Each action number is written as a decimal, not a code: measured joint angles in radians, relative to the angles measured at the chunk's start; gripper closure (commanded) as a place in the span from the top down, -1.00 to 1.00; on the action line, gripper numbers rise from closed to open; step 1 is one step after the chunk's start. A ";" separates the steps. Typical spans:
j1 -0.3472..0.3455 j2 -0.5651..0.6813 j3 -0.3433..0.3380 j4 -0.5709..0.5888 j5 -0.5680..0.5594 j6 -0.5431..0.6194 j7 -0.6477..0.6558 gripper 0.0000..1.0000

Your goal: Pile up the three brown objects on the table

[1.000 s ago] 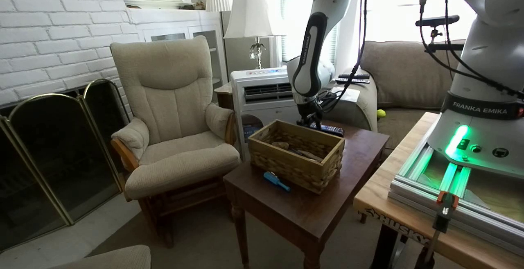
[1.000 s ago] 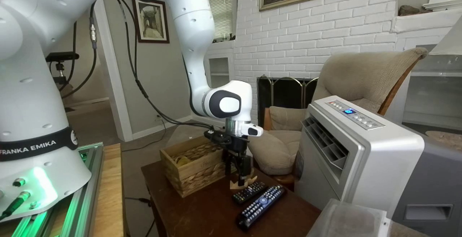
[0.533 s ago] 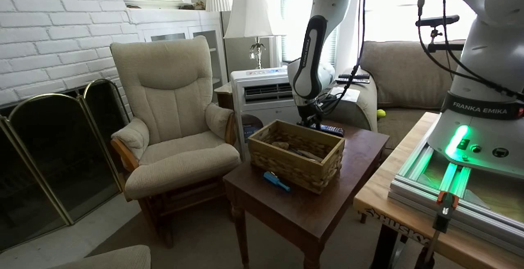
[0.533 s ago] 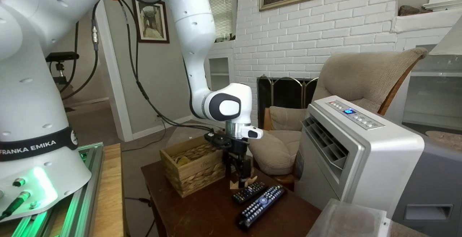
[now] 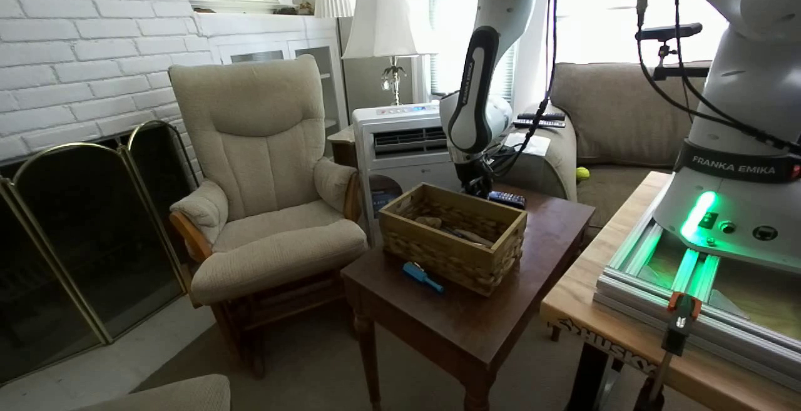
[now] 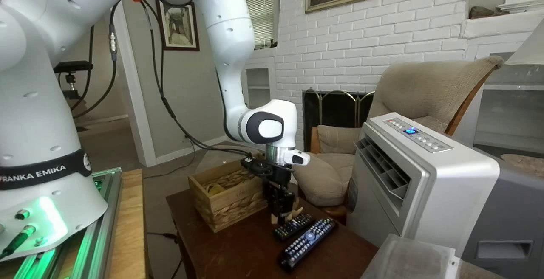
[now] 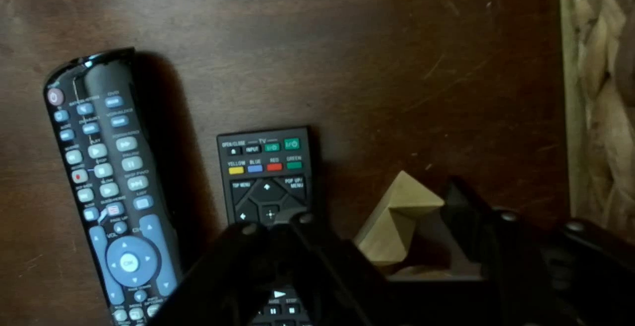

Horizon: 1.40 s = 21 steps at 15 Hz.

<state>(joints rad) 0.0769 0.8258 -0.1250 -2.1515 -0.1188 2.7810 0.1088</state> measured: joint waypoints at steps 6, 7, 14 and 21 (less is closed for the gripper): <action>-0.001 0.001 0.000 0.000 0.000 0.000 0.000 -0.88; -0.001 0.001 0.000 0.000 0.000 0.000 0.000 -0.88; -0.001 0.001 0.000 0.000 0.000 -0.004 0.000 -0.88; 0.027 -0.004 -0.032 0.000 0.000 -0.067 0.013 -0.88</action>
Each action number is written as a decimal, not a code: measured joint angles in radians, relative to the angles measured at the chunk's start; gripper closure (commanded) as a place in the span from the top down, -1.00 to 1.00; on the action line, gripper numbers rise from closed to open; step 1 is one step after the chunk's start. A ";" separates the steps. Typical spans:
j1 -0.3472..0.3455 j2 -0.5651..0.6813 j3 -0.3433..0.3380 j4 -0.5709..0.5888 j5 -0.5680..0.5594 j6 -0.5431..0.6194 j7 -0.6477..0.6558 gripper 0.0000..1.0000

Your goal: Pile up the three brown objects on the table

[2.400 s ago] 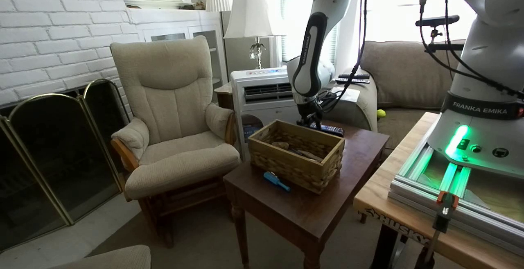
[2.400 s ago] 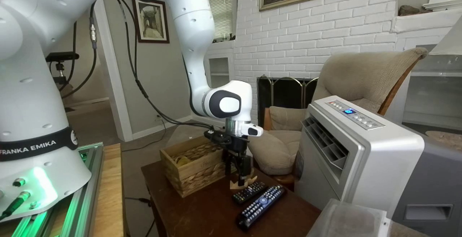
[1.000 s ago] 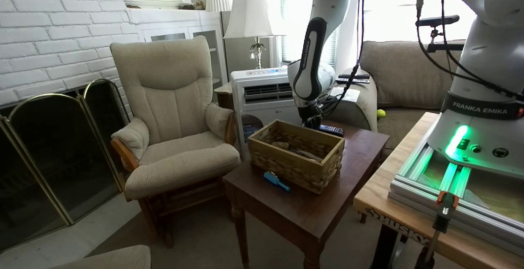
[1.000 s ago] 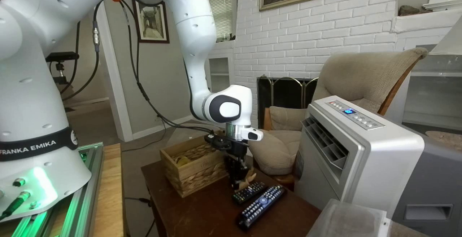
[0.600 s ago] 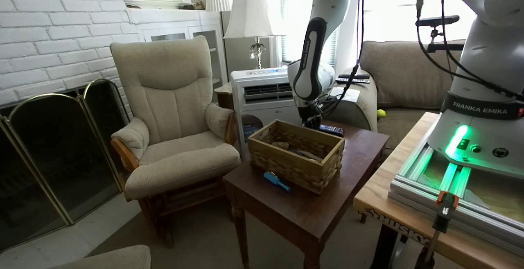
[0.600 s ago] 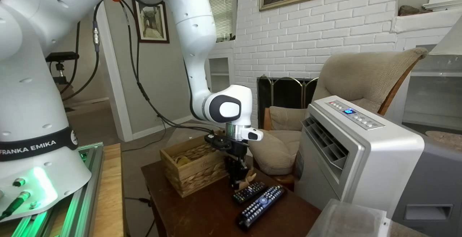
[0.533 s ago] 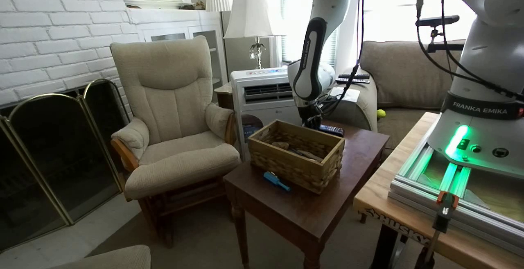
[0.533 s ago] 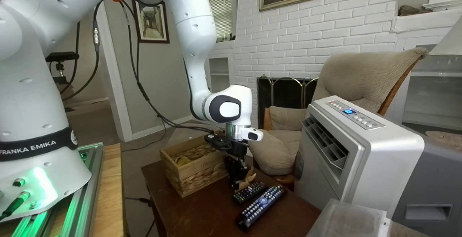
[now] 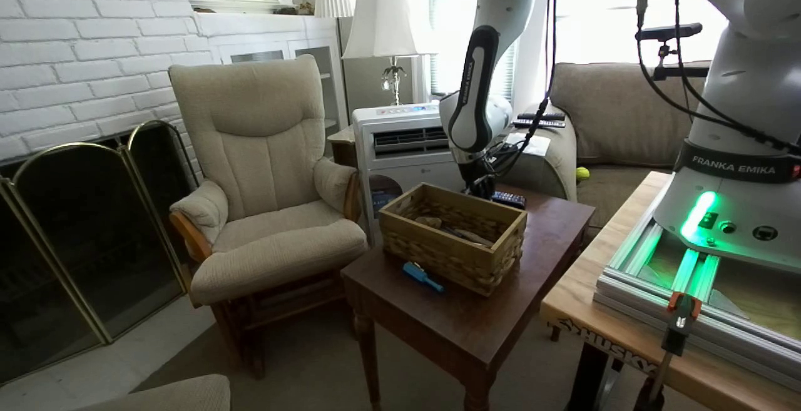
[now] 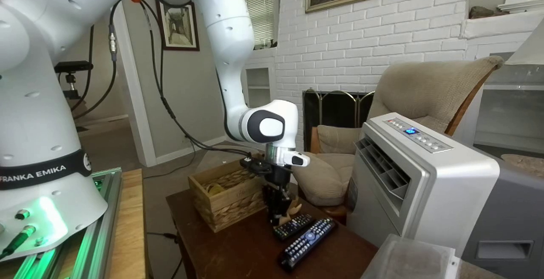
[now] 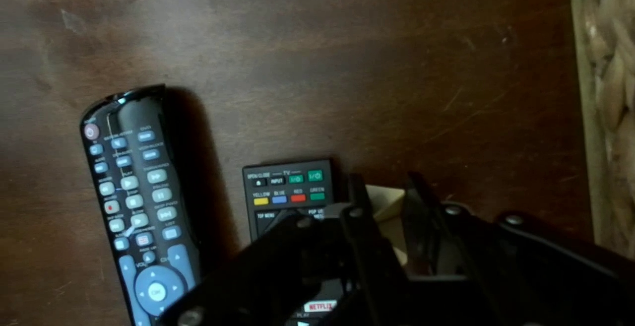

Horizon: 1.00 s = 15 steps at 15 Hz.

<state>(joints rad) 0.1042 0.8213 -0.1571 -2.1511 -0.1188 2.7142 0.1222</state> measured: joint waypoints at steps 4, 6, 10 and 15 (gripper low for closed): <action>0.033 -0.008 -0.035 0.000 0.000 -0.013 0.007 -0.88; 0.044 -0.016 -0.048 -0.001 0.000 -0.020 0.007 -0.88; 0.056 -0.035 -0.066 -0.009 0.000 -0.024 0.007 -0.88; 0.058 -0.068 -0.080 -0.023 -0.002 -0.024 0.007 -0.88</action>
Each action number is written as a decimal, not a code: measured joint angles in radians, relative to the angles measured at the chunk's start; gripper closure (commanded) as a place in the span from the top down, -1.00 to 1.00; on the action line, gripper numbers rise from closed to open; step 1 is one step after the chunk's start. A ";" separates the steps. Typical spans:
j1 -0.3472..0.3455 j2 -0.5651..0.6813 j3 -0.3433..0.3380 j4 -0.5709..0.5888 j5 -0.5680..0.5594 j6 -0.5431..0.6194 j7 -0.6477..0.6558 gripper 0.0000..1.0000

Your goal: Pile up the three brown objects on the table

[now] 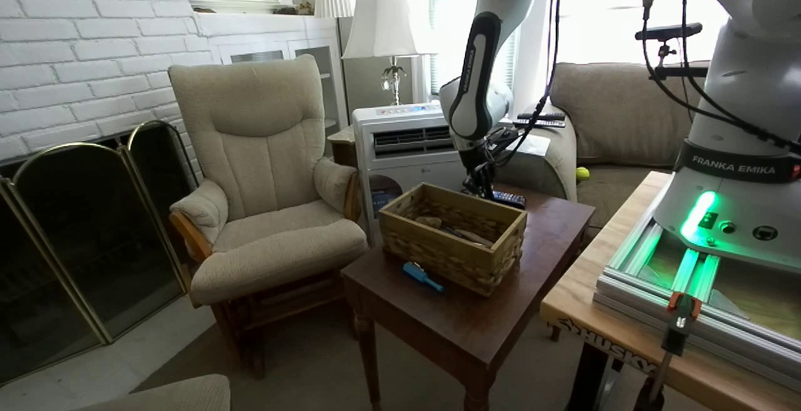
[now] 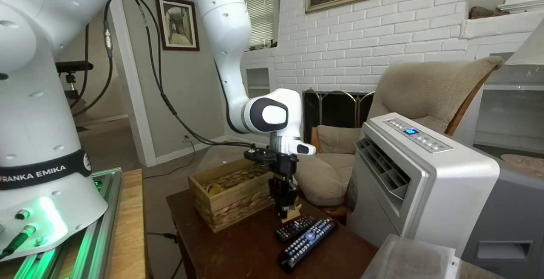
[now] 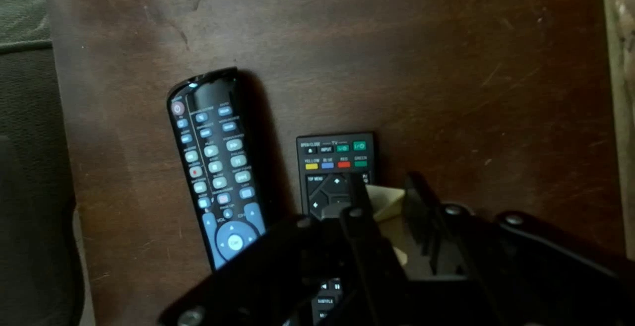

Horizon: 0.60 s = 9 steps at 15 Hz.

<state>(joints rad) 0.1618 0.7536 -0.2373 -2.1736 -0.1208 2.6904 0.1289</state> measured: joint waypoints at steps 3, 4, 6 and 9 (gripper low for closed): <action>-0.002 -0.019 -0.001 -0.006 0.000 0.000 -0.005 -0.88; -0.003 -0.027 0.000 -0.011 0.000 0.000 -0.006 -0.88; -0.006 -0.044 0.003 -0.022 0.000 0.000 -0.008 -0.88; -0.016 -0.066 0.014 -0.037 0.000 0.000 -0.014 -0.88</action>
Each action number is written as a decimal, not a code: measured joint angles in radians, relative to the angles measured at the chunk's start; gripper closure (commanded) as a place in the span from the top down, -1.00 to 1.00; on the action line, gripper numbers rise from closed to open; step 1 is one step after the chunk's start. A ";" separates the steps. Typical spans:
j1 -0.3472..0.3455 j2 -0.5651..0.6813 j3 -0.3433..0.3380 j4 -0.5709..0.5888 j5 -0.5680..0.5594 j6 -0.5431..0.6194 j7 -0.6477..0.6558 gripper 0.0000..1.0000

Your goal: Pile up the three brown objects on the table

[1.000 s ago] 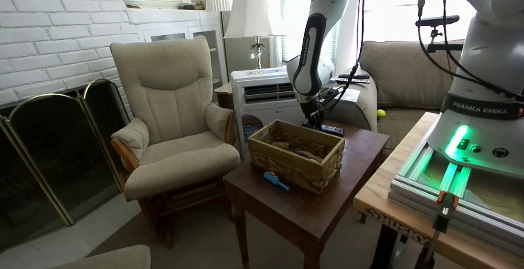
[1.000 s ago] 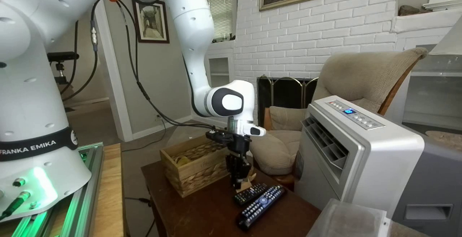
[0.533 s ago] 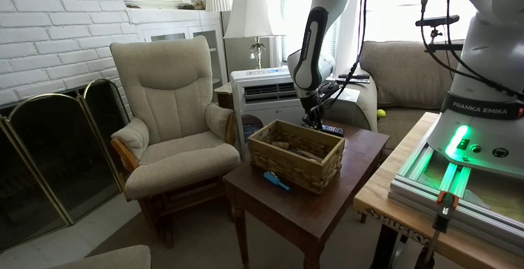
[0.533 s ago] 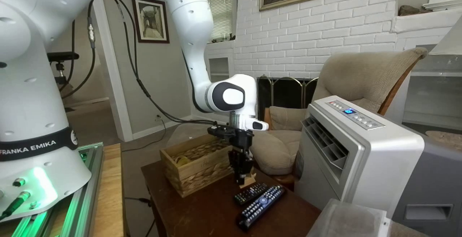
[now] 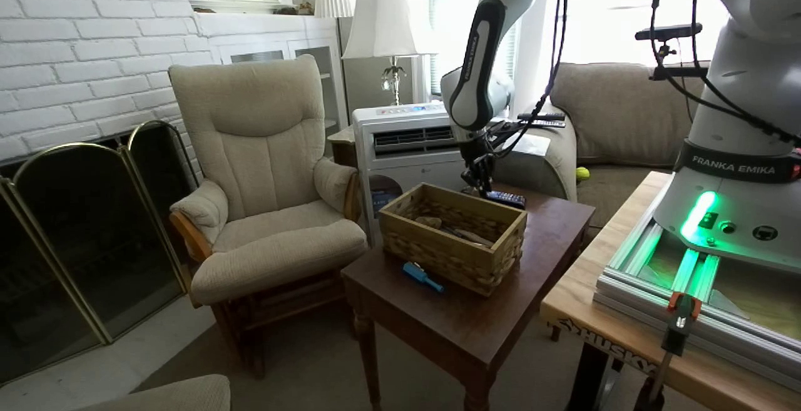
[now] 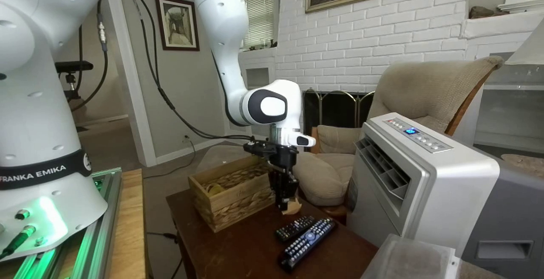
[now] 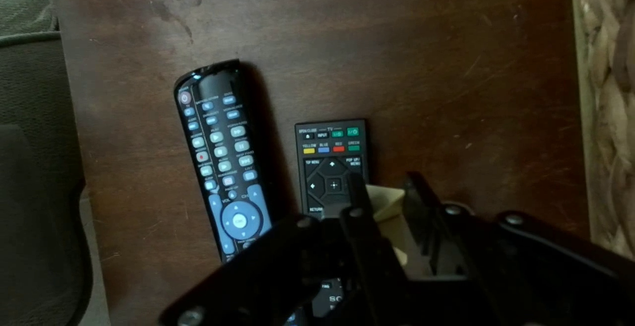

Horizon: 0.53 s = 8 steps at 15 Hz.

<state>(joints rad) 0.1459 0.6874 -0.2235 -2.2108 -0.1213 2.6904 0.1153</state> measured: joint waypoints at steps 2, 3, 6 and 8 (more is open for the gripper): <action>-0.008 -0.016 0.010 -0.012 0.000 0.000 -0.001 -0.88; -0.014 -0.023 0.017 -0.017 0.001 0.000 -0.001 -0.88; -0.040 -0.044 0.049 -0.029 0.009 -0.013 0.000 -0.88; -0.067 -0.057 0.081 -0.035 0.029 -0.035 0.000 -0.88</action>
<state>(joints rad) 0.0790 0.6299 -0.1422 -2.2456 -0.0918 2.6549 0.1153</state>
